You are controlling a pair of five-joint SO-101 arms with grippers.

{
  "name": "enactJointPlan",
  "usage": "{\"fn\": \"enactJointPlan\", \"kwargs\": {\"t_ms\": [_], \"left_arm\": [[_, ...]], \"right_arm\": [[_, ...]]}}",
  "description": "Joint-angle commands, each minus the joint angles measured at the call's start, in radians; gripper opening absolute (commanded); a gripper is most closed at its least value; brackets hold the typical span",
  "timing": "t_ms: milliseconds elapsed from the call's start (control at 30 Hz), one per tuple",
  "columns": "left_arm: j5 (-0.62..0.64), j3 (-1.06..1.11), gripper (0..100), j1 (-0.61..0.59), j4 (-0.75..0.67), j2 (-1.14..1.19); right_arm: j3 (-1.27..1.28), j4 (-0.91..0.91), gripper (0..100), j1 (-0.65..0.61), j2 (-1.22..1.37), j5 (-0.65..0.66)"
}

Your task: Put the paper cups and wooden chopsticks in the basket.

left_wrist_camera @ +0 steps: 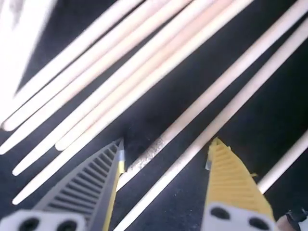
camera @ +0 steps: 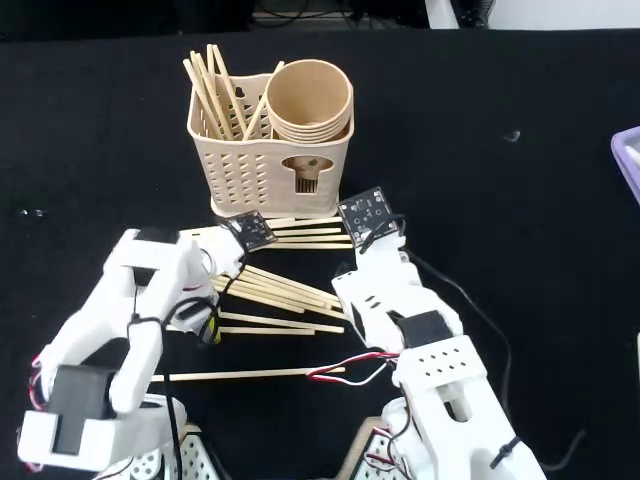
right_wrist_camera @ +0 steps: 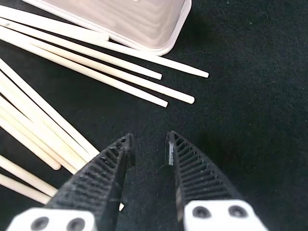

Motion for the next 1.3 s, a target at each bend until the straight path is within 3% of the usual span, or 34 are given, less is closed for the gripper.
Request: {"fn": "enactJointPlan", "kwargs": {"t_ms": [0, 100, 367, 667, 933, 1133, 1267], "left_arm": [[0.014, -0.05, 28, 0.016, -0.014, 0.078], [0.014, -0.059, 26, 0.019, -0.006, 0.13], [0.014, -0.051, 3, 0.021, -0.005, 0.132], [0.011, -0.05, 3, 0.022, -0.002, 0.132], [0.006, -0.142, 4, 0.058, 0.163, 0.132], [0.009, -0.174, 23, 0.056, 0.17, 0.133], [0.006, -0.182, 20, 0.053, 0.17, 0.133]], "right_arm": [[-0.007, -0.023, 11.7, -0.005, -0.035, 0.012], [-0.007, -0.023, 11.7, -0.005, -0.035, 0.012], [-0.007, -0.023, 11.7, -0.005, -0.035, 0.012], [-0.002, -0.051, 11.7, -0.003, -0.028, 0.012], [-0.002, -0.051, 11.7, -0.003, -0.028, 0.012], [-0.002, -0.049, 11.7, -0.003, -0.028, 0.012], [-0.002, -0.049, 11.7, -0.003, -0.028, 0.012]]}}
